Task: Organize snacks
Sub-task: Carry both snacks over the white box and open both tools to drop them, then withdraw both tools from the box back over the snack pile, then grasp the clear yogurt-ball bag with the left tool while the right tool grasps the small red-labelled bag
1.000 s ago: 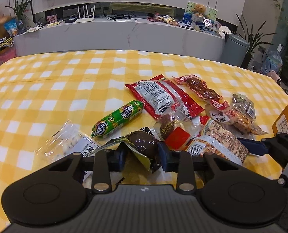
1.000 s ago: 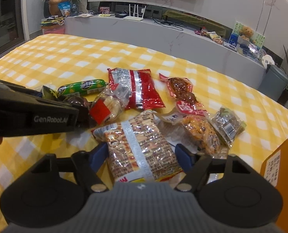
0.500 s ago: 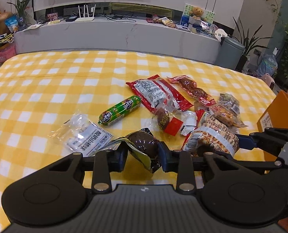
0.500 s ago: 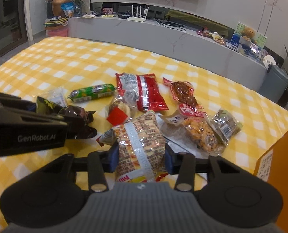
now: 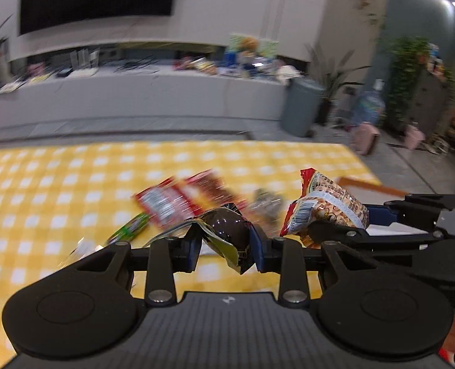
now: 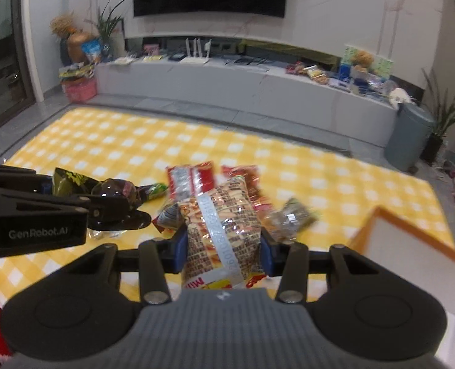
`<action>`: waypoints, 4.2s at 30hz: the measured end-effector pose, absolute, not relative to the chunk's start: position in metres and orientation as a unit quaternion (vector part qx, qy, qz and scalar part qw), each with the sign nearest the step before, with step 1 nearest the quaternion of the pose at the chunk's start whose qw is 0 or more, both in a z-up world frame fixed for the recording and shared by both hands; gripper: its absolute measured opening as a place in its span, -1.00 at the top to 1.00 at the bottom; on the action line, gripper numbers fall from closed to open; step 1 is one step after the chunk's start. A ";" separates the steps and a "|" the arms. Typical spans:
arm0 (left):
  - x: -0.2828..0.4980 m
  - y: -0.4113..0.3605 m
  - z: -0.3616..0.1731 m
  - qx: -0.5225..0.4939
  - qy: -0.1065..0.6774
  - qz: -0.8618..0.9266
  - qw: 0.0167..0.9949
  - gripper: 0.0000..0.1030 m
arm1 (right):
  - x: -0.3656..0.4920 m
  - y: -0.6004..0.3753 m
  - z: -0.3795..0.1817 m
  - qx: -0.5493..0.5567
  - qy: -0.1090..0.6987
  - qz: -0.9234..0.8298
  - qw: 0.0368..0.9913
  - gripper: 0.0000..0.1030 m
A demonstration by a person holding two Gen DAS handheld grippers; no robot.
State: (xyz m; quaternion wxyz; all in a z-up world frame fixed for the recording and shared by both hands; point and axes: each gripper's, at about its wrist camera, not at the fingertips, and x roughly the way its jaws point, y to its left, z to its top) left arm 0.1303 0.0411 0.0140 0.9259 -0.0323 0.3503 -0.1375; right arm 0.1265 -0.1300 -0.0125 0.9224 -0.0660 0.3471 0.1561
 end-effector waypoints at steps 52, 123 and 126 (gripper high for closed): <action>0.181 -0.229 -0.079 0.260 0.550 -0.334 0.720 0.25 | 0.176 -0.347 -0.118 0.002 0.643 0.071 0.763 0.03; 0.177 0.185 -0.116 -0.276 0.429 0.160 0.845 -0.42 | 0.186 -0.012 -0.129 -0.053 0.344 0.150 0.925 -0.47; 0.190 0.179 -0.122 -0.262 0.440 0.191 0.837 -0.43 | 0.202 0.000 -0.137 -0.063 0.349 0.155 0.922 -0.47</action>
